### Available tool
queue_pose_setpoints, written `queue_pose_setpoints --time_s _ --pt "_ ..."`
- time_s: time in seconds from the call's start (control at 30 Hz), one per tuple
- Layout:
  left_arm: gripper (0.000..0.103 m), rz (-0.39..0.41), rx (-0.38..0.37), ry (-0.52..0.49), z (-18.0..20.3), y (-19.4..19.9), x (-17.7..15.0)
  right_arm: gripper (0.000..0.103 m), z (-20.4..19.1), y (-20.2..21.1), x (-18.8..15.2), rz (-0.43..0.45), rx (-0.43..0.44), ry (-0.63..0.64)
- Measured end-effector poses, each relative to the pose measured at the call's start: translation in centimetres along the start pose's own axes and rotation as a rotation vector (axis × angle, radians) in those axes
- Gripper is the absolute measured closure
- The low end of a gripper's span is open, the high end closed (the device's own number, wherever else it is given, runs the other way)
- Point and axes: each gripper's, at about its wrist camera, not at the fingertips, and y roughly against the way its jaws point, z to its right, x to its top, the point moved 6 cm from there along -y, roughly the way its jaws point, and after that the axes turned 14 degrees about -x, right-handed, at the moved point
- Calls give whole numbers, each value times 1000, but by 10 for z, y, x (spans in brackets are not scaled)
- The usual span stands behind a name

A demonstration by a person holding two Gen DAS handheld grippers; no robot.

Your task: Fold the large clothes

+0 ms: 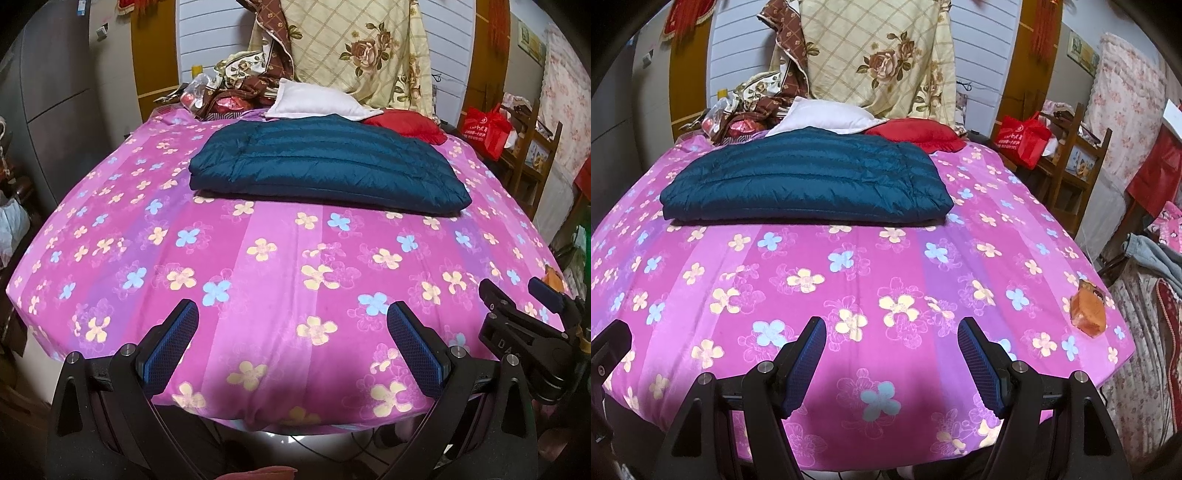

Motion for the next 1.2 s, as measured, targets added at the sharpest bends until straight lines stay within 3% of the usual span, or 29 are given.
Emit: queue_pose_setpoints --time_s 1.2 --pt "1 -13 -6 -16 -11 -3 2 31 -9 9 2 43 33 10"
